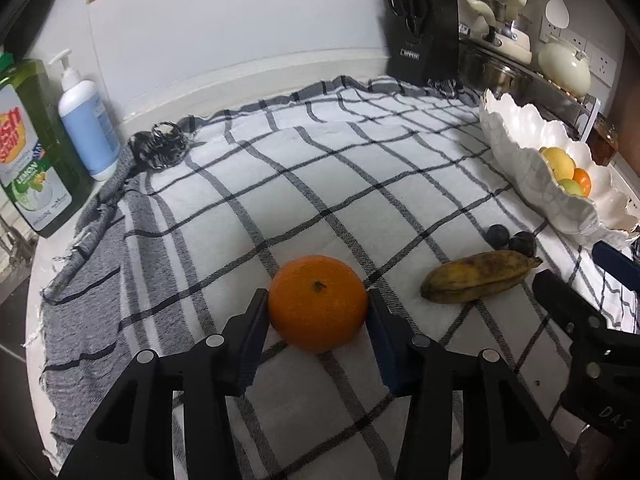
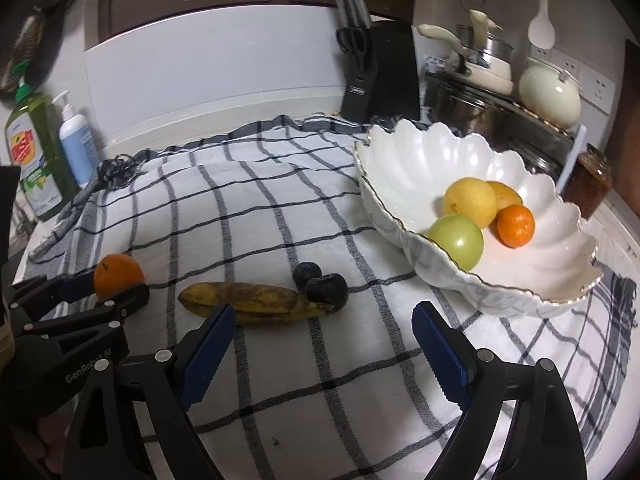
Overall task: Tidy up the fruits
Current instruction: 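Grasp the orange with the left tool while the right tool grasps the banana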
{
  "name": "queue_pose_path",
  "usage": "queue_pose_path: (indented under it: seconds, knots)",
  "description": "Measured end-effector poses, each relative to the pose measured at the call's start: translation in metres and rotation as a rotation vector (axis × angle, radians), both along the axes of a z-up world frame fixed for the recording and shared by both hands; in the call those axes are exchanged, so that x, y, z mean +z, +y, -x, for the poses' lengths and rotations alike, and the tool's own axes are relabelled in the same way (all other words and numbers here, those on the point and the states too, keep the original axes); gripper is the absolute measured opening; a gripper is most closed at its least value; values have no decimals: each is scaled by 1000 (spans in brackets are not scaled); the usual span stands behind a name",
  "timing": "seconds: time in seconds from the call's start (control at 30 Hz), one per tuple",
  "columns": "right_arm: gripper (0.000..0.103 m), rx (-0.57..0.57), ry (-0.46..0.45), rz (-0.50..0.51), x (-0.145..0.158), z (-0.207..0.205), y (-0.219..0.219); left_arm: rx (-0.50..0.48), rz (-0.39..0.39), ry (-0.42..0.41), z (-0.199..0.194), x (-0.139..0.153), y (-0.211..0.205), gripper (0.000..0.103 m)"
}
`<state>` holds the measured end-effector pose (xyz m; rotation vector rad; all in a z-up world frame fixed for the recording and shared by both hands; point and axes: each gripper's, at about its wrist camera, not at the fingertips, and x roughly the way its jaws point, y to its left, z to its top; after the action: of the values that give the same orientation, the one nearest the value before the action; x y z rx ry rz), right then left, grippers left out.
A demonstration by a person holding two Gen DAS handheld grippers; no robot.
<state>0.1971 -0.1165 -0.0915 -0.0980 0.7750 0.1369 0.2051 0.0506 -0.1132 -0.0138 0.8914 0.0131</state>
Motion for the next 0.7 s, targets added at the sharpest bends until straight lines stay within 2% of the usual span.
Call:
queue_pose_path:
  seconds: [0.23,0.5,0.7]
  knots:
    - [90,131,37,-29,4,-8,-6,54,41,-36,25,15,-7,47]
    - [90,458,26,60,15,-13,15,133,90,-37,44,19,-14,47]
    - [79,650,75,156,12,-20,36,286,112,-42,54,22,-7,47]
